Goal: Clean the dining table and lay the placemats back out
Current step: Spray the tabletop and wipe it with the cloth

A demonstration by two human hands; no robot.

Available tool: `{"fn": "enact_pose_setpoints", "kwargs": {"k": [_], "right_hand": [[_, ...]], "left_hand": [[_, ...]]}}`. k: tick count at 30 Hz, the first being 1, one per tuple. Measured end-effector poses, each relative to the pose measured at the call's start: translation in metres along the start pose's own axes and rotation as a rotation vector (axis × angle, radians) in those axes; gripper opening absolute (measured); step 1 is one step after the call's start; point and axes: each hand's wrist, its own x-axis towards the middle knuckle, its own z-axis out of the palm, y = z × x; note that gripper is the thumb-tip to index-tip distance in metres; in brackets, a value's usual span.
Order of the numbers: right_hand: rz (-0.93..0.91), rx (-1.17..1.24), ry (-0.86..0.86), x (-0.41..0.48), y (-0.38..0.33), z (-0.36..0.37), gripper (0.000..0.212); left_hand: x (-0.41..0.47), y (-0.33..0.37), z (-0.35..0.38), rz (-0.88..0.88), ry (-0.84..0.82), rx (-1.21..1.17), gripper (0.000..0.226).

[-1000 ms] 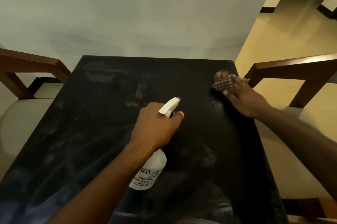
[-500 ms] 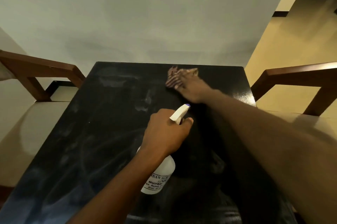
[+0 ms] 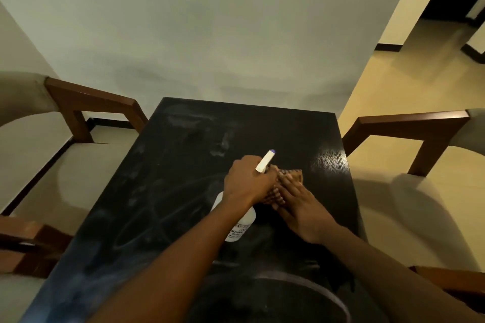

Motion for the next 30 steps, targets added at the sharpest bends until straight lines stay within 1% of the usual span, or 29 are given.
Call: {"fn": "enact_pose_setpoints", "kwargs": {"k": [4,8,10,12,14,16,19,23,27,30], "right_hand": [[0.203,0.032,0.046,-0.044,0.022,0.002,0.081],[0.379,0.011,0.183,-0.07,0.035,-0.001,0.069],[0.497,0.011,0.238,-0.055,0.016,0.007,0.067],[0.639,0.04,0.275,-0.049,0.001,0.017,0.068],[0.719,0.055,0.3,-0.036,-0.035,0.033,0.07],[0.737,0.045,0.319,-0.027,-0.071,0.049,0.069],[0.752,0.048,0.304,-0.008,-0.097,0.055,0.069],[0.717,0.074,0.234,0.018,-0.1,0.048,0.07],[0.696,0.11,0.228,0.095,-0.112,0.027,0.07],[0.579,0.107,0.159,0.17,-0.145,0.024,0.071]], "left_hand": [[-0.013,-0.013,-0.027,-0.052,0.04,-0.091,0.029],[-0.021,-0.04,-0.069,-0.123,0.042,-0.151,0.016],[-0.019,-0.067,-0.103,-0.131,0.038,-0.134,0.015],[-0.018,-0.079,-0.121,-0.131,0.053,-0.112,0.016],[-0.012,-0.101,-0.15,-0.138,0.046,-0.095,0.022],[-0.005,-0.12,-0.174,-0.127,0.029,-0.082,0.025],[0.005,-0.137,-0.197,-0.131,0.011,-0.119,0.024],[0.019,-0.161,-0.215,-0.155,0.024,-0.188,0.042],[0.034,-0.181,-0.226,-0.178,0.061,-0.224,0.048],[0.043,-0.194,-0.229,-0.186,0.076,-0.198,0.049]]}}
